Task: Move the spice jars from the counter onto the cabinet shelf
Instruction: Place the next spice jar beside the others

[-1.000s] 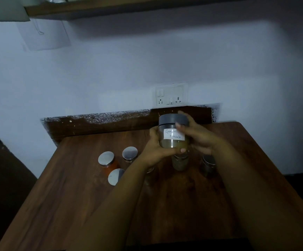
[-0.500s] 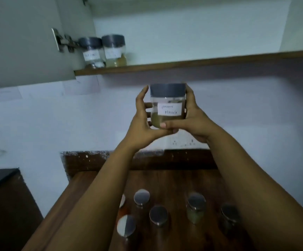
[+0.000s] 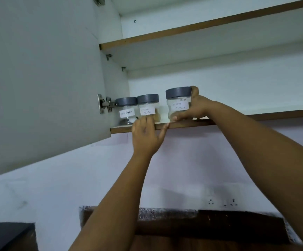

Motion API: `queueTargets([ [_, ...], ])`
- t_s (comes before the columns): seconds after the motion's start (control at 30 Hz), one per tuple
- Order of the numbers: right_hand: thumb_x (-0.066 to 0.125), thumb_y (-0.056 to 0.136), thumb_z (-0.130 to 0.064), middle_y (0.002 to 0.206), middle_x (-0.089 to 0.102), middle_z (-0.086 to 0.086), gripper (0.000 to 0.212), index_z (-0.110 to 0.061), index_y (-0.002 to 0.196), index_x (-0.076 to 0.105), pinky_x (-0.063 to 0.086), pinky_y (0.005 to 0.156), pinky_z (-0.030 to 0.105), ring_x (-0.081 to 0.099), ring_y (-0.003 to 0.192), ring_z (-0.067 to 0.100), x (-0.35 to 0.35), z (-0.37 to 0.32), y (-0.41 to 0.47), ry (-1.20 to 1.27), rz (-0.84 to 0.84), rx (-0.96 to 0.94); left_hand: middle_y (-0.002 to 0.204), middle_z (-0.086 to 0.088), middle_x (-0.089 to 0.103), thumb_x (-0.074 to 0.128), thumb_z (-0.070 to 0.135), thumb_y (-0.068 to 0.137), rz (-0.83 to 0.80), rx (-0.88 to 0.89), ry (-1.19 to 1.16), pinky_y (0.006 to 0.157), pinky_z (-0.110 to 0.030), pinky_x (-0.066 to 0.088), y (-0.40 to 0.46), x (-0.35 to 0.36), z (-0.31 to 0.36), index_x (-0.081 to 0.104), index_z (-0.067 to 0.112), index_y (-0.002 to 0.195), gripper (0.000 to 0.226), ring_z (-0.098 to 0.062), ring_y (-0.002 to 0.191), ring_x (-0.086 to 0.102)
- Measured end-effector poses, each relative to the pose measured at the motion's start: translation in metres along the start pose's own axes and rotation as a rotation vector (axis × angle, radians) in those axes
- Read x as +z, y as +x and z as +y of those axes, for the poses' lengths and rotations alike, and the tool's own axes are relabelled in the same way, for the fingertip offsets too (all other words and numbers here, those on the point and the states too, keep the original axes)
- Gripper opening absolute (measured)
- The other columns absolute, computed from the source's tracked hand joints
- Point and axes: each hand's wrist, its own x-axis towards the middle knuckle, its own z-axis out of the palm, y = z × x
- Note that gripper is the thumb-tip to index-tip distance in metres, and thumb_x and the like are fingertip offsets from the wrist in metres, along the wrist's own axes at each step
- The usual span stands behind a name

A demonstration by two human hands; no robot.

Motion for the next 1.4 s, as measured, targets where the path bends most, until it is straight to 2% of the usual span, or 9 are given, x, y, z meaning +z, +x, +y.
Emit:
queueTargets([
  [0.33, 0.087, 0.065, -0.044, 0.139, 0.049, 0.007, 0.137, -0.021, 0.152, -0.017, 0.038, 0.103, 0.035, 0.049, 0.124, 0.028, 0.035, 0.005, 0.050, 0.012, 0.010, 0.051, 0.083, -0.005, 0.051, 0.042, 0.054, 0.094, 0.113, 0.074, 0.007, 0.078, -0.034, 0.035, -0.010, 0.034, -0.024, 0.056, 0.012, 0.085, 0.045, -0.022, 0.079, 0.044],
  [0.5, 0.085, 0.066, -0.048, 0.139, 0.049, 0.004, 0.118, -0.019, 0.151, 0.008, 0.041, 0.102, 0.036, 0.049, 0.124, 0.024, 0.038, 0.005, 0.055, -0.006, -0.009, 0.074, 0.082, -0.005, 0.051, 0.040, 0.054, 0.093, 0.134, 0.061, 0.003, 0.077, -0.034, 0.034, -0.009, 0.040, -0.024, 0.056, 0.011, 0.084, 0.046, -0.021, 0.078, 0.044],
  [0.63, 0.083, 0.067, -0.049, 0.141, 0.048, 0.004, 0.117, -0.018, 0.152, 0.008, 0.039, 0.102, 0.035, 0.048, 0.127, 0.024, 0.039, 0.003, 0.052, -0.014, -0.004, 0.083, 0.082, -0.004, 0.051, 0.042, 0.054, 0.093, 0.126, 0.054, -0.018, 0.078, -0.033, 0.035, -0.009, 0.039, -0.024, 0.056, 0.012, 0.084, 0.045, -0.021, 0.079, 0.044],
  [0.83, 0.076, 0.074, -0.051, 0.156, 0.031, 0.011, 0.133, -0.012, 0.150, -0.026, 0.031, 0.110, 0.036, 0.037, 0.139, 0.029, 0.036, -0.005, 0.042, -0.100, -0.026, 0.175, 0.083, -0.004, 0.050, 0.043, 0.053, 0.093, 0.089, 0.043, -0.035, 0.079, -0.033, 0.037, -0.010, 0.036, -0.024, 0.056, 0.012, 0.085, 0.044, -0.021, 0.079, 0.045],
  [1.0, 0.059, 0.079, -0.069, 0.158, 0.026, 0.015, 0.125, -0.016, 0.148, -0.030, 0.029, 0.113, 0.043, 0.034, 0.140, 0.034, 0.042, -0.010, 0.030, -0.197, -0.021, 0.250, 0.086, -0.004, 0.051, 0.045, 0.053, 0.093, 0.054, 0.031, -0.029, 0.081, -0.034, 0.037, -0.010, 0.032, -0.023, 0.056, 0.012, 0.088, 0.042, -0.022, 0.082, 0.046],
  [1.1, 0.028, 0.093, -0.069, 0.160, 0.018, 0.014, 0.091, -0.017, 0.153, -0.016, 0.030, 0.111, 0.045, 0.034, 0.140, 0.033, 0.046, -0.010, 0.009, -0.416, -0.023, 0.208, 0.088, -0.004, 0.052, 0.047, 0.052, 0.094, 0.043, 0.028, -0.040, 0.083, -0.034, 0.038, -0.010, 0.030, -0.022, 0.056, 0.011, 0.090, 0.041, -0.022, 0.084, 0.047],
  [1.2, 0.012, 0.095, -0.065, 0.151, 0.040, 0.015, 0.080, -0.013, 0.155, 0.008, 0.034, 0.104, 0.043, 0.043, 0.134, 0.032, 0.048, -0.003, -0.011, -0.596, 0.081, 0.165, 0.091, -0.005, 0.053, 0.048, 0.051, 0.094, 0.030, 0.013, -0.057, 0.088, -0.035, 0.040, -0.011, 0.024, -0.019, 0.056, 0.010, 0.093, 0.041, -0.023, 0.087, 0.049],
  [1.3, 0.018, 0.099, -0.056, 0.138, 0.053, 0.009, 0.064, -0.016, 0.144, 0.039, 0.030, 0.104, 0.044, 0.046, 0.128, 0.029, 0.049, 0.008, -0.032, -0.645, 0.142, 0.074, 0.092, -0.006, 0.055, 0.049, 0.049, 0.094, 0.005, -0.017, -0.073, 0.092, -0.039, 0.043, -0.011, 0.014, -0.013, 0.056, 0.009, 0.094, 0.041, -0.025, 0.089, 0.051],
  [1.4, 0.043, 0.095, -0.038, 0.143, 0.044, 0.003, 0.052, -0.021, 0.143, 0.039, 0.019, 0.115, 0.042, 0.034, 0.136, 0.024, 0.060, 0.023, -0.062, -0.586, 0.278, -0.074, 0.091, -0.006, 0.055, 0.053, 0.049, 0.091, -0.087, -0.020, -0.084, 0.087, -0.041, 0.046, -0.007, 0.000, -0.013, 0.056, 0.009, 0.093, 0.040, -0.025, 0.088, 0.052],
])
